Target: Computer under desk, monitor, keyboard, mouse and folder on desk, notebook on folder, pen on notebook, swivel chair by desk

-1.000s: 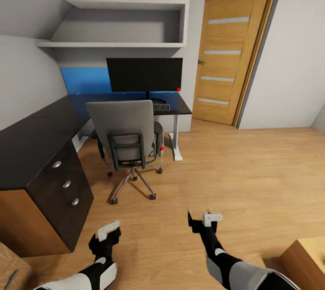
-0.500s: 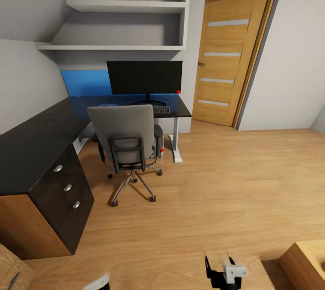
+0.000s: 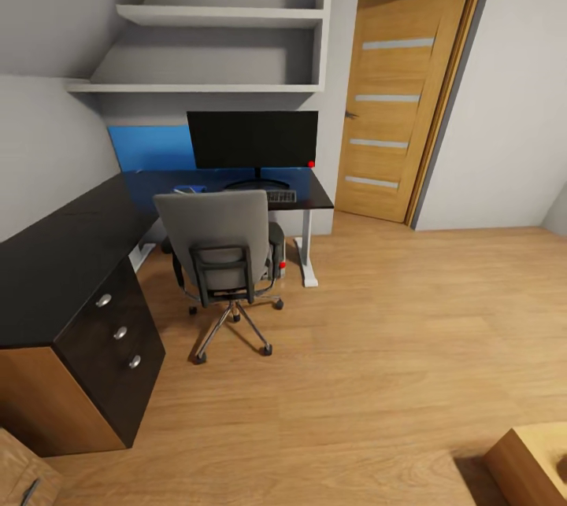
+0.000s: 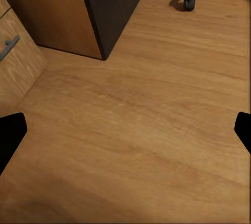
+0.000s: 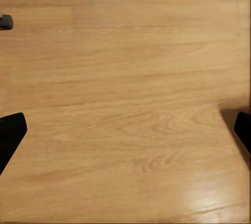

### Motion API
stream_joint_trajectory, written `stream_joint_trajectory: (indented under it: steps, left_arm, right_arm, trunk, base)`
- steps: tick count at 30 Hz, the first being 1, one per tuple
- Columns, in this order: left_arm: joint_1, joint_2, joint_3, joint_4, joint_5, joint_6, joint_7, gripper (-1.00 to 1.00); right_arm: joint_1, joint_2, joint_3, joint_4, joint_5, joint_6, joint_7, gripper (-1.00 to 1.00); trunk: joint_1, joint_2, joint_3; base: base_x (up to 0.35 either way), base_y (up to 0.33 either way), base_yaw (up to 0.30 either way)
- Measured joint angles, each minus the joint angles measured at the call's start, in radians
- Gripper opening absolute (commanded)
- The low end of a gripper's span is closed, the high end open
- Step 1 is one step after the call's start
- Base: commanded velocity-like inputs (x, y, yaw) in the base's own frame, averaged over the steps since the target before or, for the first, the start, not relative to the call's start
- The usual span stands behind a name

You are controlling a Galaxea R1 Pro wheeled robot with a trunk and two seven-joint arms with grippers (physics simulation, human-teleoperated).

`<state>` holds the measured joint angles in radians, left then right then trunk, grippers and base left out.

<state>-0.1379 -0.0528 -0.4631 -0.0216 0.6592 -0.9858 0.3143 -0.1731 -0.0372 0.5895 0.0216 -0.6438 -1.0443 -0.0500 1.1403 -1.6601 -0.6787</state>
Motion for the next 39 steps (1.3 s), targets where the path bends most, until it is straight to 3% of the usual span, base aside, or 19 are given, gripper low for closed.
stream_joint_trajectory:
  steps: [13,29,39]
  left_arm:
    - [0.127,0.000,-0.002,0.000,-0.001,-0.030,-0.025,1.00]
    - [0.134,-0.007,-0.006,-0.001,-0.005,-0.029,-0.029,1.00]
    - [0.133,-0.002,-0.001,-0.001,0.001,-0.017,-0.028,1.00]
  right_arm:
    - [0.079,0.002,0.000,-0.001,-0.032,0.000,0.000,1.00]
    - [0.080,0.016,0.003,-0.005,-0.033,0.018,0.003,1.00]
    - [0.080,0.017,0.004,-0.005,-0.033,0.018,0.003,1.00]
  trunk:
    - [-0.050,0.091,0.041]
    - [-0.111,0.203,0.091]
    - [-0.111,0.203,0.091]
  base:
    - [0.000,0.000,0.000]
    - [0.000,0.000,0.000]
    - [0.000,0.000,0.000]
